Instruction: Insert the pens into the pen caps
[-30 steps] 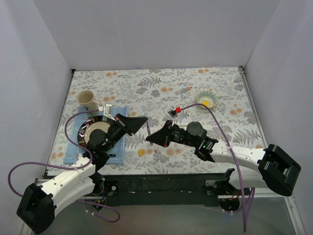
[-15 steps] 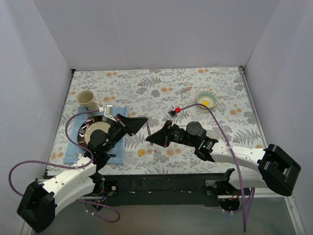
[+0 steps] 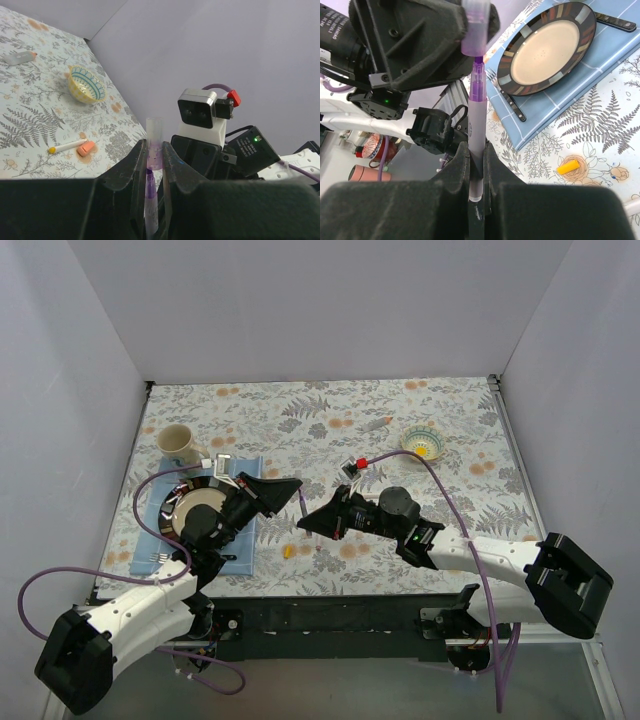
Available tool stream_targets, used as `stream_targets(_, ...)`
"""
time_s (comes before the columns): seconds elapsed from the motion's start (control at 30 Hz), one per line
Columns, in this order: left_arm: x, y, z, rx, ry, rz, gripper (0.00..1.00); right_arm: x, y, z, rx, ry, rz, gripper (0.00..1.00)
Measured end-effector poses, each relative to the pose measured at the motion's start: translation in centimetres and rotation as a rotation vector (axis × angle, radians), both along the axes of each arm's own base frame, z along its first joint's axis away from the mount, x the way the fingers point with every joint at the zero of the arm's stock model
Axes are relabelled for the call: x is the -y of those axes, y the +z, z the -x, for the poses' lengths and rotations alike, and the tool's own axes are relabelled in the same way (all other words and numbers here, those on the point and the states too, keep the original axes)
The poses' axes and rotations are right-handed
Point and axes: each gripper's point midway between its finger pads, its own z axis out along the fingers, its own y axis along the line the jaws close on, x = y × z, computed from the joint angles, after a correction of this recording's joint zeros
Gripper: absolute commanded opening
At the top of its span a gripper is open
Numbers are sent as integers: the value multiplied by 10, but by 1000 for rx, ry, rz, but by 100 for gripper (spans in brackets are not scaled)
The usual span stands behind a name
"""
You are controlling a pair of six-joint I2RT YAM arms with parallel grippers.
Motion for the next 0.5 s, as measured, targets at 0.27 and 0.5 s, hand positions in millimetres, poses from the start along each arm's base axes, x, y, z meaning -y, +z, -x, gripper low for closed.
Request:
stream_targets(0.27, -1, -6, -4, -6, 17, -23, 0, -1, 3, 0, -2, 1, -10, 1)
stream_targets(0.5, 0, -6, -3, -5, 15, -23, 0, -1, 3, -1, -2, -4, -10, 1)
